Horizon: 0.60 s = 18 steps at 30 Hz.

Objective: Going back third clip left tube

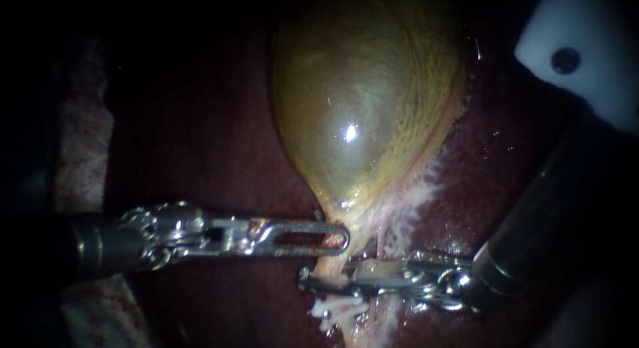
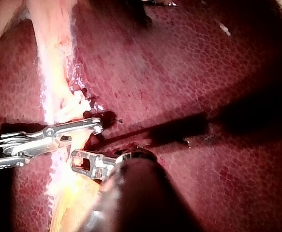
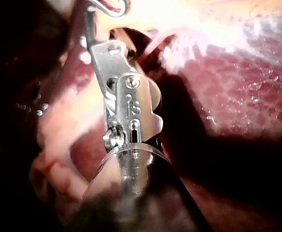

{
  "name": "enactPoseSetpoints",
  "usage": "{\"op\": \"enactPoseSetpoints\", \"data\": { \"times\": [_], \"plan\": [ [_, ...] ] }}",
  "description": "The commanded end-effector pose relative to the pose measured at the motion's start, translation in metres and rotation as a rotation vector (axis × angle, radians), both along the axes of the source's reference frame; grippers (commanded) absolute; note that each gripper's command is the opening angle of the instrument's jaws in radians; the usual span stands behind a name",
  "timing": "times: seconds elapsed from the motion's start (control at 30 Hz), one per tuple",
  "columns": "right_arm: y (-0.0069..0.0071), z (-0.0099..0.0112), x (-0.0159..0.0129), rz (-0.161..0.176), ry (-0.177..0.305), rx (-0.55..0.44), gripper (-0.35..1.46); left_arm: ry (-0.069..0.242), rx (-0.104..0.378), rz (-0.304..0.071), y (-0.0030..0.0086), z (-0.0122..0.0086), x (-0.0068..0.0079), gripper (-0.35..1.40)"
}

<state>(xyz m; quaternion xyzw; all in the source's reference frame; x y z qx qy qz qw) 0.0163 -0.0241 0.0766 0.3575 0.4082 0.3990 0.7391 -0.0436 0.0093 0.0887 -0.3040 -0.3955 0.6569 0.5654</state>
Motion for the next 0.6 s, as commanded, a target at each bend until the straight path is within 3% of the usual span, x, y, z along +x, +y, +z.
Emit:
{"op": "enactPoseSetpoints", "data": {
  "times": [0.03,0.6],
  "plan": [
    [0.0,0.0,0.0,0.0,0.001,0.0,-0.35,0.0,0.0,0.0,0.0,0.0,0.0,-0.35],
    [0.0,0.0,-0.0001,0.0,0.001,0.0,-0.35,0.0,0.0,0.0,0.0,-0.0001,0.0,-0.35]
  ]
}}
